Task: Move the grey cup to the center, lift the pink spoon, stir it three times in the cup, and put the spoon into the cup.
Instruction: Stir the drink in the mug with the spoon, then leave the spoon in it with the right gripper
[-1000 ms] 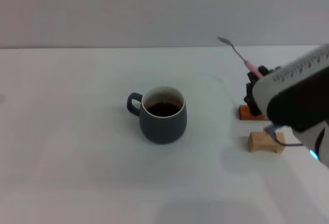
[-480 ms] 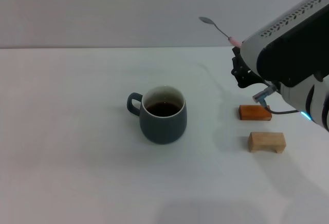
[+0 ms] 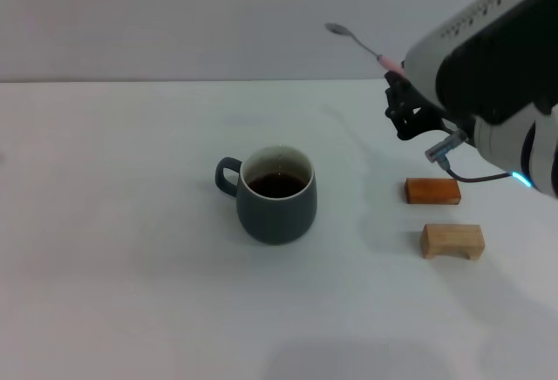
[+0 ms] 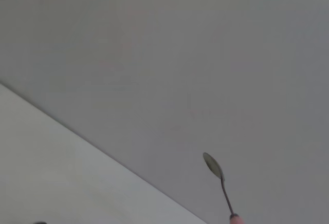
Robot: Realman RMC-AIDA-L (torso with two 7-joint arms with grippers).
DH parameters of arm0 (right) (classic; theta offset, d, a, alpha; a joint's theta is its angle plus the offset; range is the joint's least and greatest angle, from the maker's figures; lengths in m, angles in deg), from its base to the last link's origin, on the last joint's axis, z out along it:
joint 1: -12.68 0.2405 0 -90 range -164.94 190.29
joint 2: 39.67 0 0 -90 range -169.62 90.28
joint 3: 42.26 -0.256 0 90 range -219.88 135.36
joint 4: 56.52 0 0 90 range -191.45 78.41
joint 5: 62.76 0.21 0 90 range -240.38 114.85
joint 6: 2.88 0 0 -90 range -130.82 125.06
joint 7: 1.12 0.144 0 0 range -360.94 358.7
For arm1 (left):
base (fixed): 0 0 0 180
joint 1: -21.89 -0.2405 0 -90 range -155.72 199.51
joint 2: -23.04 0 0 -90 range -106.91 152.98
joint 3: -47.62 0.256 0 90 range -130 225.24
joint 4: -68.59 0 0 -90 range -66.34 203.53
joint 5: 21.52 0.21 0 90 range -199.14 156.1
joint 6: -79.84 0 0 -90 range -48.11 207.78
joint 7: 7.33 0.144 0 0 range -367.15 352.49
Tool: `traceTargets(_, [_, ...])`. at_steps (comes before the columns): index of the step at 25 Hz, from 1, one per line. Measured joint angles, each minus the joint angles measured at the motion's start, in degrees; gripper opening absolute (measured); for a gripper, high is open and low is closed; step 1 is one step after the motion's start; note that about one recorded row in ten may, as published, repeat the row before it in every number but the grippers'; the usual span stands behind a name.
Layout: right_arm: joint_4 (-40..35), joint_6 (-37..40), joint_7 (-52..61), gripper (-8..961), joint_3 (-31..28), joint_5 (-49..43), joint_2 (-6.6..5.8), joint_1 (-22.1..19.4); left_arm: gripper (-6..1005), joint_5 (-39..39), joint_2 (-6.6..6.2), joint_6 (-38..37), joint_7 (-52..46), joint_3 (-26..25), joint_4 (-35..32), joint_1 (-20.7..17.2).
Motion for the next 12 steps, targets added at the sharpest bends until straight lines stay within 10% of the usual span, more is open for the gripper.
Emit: traceTargets(12, [0.2, 8.7, -1.8, 125, -6.0, 18.1, -5.0, 12.5, 5, -0.2, 0.07, 0.4, 0.0, -0.1, 0.0, 0.2])
